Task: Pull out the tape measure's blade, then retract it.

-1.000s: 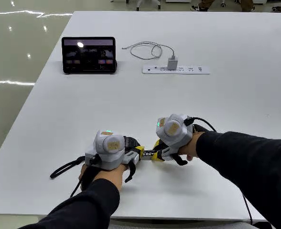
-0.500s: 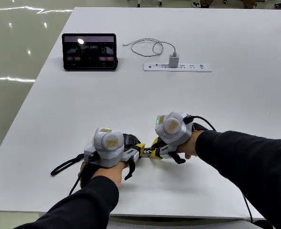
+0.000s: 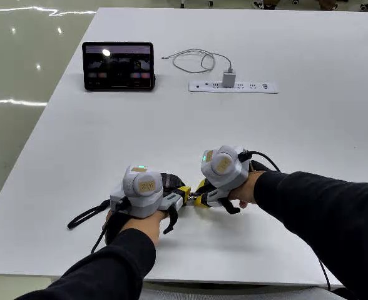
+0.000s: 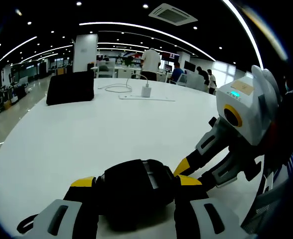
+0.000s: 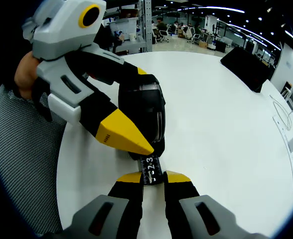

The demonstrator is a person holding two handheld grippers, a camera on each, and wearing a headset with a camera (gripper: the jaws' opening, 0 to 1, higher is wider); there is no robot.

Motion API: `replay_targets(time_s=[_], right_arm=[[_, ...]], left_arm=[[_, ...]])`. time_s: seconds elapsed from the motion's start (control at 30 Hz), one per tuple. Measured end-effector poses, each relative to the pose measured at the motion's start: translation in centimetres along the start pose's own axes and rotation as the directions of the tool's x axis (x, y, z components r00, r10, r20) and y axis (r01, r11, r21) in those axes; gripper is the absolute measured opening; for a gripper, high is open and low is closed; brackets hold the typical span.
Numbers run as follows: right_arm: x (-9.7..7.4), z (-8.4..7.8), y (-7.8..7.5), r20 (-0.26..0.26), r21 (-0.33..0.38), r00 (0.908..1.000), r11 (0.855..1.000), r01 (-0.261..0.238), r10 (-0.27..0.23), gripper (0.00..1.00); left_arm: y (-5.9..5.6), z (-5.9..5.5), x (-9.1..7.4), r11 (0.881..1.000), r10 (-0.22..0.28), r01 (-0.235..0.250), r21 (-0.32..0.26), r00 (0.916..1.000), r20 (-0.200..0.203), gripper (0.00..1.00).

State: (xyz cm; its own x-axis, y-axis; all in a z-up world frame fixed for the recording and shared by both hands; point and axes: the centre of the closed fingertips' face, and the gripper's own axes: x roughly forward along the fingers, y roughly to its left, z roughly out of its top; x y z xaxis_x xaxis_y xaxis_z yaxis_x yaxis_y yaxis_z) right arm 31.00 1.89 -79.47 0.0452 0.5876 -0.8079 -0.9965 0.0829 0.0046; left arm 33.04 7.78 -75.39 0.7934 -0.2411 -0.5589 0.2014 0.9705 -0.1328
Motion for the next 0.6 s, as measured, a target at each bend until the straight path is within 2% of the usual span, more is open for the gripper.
replay_targets(time_s=[0.6], right_arm=[[0.88,0.86,0.04,-0.009,-0.016,0.9999,1.000,-0.009,0.009,0.12]], left_arm=[[-0.16,-0.13,-0.15,1.000,-0.004,0.004,0.008,1.0000,-0.008,0.57]])
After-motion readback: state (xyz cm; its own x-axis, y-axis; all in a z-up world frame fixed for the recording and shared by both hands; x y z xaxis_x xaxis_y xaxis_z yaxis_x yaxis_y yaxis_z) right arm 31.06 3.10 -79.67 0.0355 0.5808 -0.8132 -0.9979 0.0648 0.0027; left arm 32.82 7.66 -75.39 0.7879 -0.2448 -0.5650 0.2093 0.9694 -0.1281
